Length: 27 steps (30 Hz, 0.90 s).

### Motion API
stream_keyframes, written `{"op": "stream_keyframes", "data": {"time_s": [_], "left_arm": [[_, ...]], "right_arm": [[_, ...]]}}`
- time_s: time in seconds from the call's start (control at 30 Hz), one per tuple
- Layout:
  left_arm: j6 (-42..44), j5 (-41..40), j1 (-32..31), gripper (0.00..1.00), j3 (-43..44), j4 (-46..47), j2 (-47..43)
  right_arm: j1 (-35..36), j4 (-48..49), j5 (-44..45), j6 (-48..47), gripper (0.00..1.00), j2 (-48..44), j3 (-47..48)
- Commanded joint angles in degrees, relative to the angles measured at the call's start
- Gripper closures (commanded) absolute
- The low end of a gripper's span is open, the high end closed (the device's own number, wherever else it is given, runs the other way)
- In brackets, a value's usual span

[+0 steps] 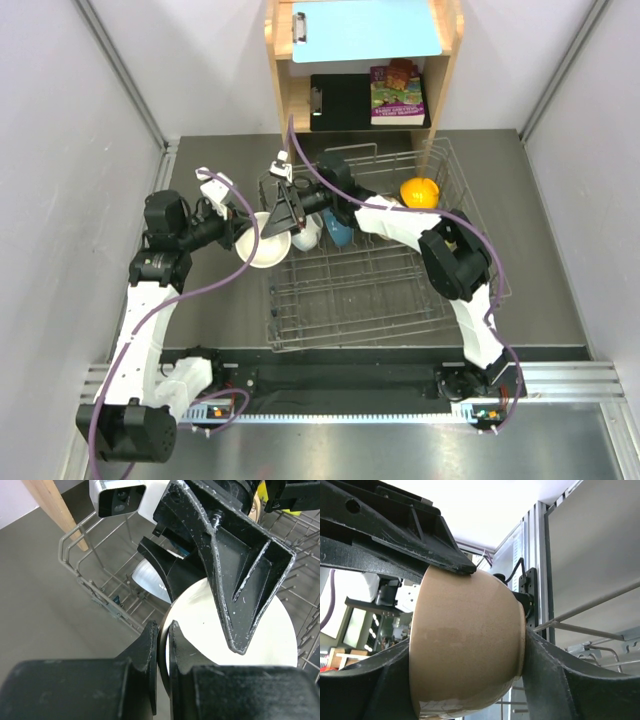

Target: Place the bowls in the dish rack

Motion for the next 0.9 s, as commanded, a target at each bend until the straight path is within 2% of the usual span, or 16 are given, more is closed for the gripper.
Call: {"op": "stream_keyframes", "data": {"time_s": [0.0, 0.2, 0.27, 0.3, 0.37, 0.4, 0.5, 0.73, 0.87], "left_arm": [[-2.25, 4.71, -0.41, 1.0, 0.6, 5.48, -0.98], [-1.89, 4.71, -0.41, 1.0, 0.25, 5.39, -1.16], [-1.63, 4.98, -0.41, 1.0, 0.25, 5.13, -1.25], [-1.72, 4.98, -0.33, 0.94, 0.25, 5.21, -1.25], [-1.72, 4.89, -0.33, 0.8, 0.42, 5.04, -1.25], [-1.72, 4.89, -0.32, 0.65, 0.51, 5.04, -1.33], [-1.72, 5.15, -0.32, 0.51, 0.6, 4.86, -1.42], [-1.63, 5.33, 0.03, 0.48, 0.78, 4.51, -1.68], [-2.5, 1.31, 0.38, 0.47, 1.83, 4.95, -1.95]], "right_arm": [[1.07, 0.89, 1.04, -2.38, 0.71, -3.06, 1.96], [1.51, 0.71, 0.6, -2.55, 0.93, -3.41, 1.79], [1.51, 0.71, 0.6, -2.64, 0.97, -3.58, 1.7], [1.52, 0.71, 0.68, -2.82, 1.0, -3.58, 1.61], [1.52, 0.45, 0.86, -2.99, 1.0, -3.67, 1.52], [1.52, 0.27, 0.95, -3.17, 1.0, -3.76, 1.43], [1.52, 0.01, 1.21, -3.43, 1.0, -3.94, 1.08], [1.43, -1.04, 2.17, -4.49, 1.0, -4.29, 0.82], [1.16, -2.27, 2.79, -5.98, 1.0, -4.99, 0.91]]}}
